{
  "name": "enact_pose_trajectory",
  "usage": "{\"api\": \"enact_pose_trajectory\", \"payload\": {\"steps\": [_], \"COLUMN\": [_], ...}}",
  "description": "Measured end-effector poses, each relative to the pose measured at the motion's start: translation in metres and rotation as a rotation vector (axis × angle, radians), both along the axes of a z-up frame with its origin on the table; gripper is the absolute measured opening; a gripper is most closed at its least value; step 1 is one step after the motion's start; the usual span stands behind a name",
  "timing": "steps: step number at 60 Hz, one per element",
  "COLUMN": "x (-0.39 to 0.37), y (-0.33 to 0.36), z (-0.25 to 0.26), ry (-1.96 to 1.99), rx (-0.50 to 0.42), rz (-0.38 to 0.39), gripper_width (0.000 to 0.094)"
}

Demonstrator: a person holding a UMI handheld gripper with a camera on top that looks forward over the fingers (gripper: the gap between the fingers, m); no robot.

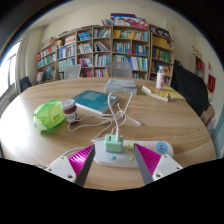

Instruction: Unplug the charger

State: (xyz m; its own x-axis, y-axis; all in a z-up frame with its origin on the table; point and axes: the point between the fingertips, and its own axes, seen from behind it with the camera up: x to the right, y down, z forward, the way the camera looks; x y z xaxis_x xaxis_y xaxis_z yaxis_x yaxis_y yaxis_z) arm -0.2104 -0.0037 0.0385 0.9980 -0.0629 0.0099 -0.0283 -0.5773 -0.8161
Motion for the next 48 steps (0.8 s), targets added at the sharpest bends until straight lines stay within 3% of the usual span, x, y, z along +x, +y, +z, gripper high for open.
{"api": "enact_pose_trajectory", "payload": {"steps": [7, 9, 12, 21, 28, 33, 37, 39, 43, 48], "x": [-0.005, -0.007, 0.002, 0.0, -0.003, -0.004, -0.004, -0.001, 0.022, 0.017], "y": [0.03, 0.035, 0.039, 0.043, 0.041, 0.038, 0.035, 0.039, 0.061, 0.074], "z": [-0.011, -0.011, -0.009, -0.012, -0.01, -0.005, 0.002, 0.017, 0.076, 0.139], "ry": [0.004, -0.002, -0.025, -0.006, 0.041, 0.019, 0.087, 0.099, -0.032, 0.027], "rx": [0.059, 0.073, 0.088, 0.104, 0.025, -0.019, -0.027, 0.015, 0.208, 0.3], "rz": [0.059, 0.078, 0.054, 0.042, 0.092, 0.182, 0.168, 0.153, 0.114, 0.133], "gripper_width": [0.0733, 0.0611, 0.0307, 0.0257, 0.0207, 0.0196, 0.0196, 0.0195, 0.0197, 0.0195]}}
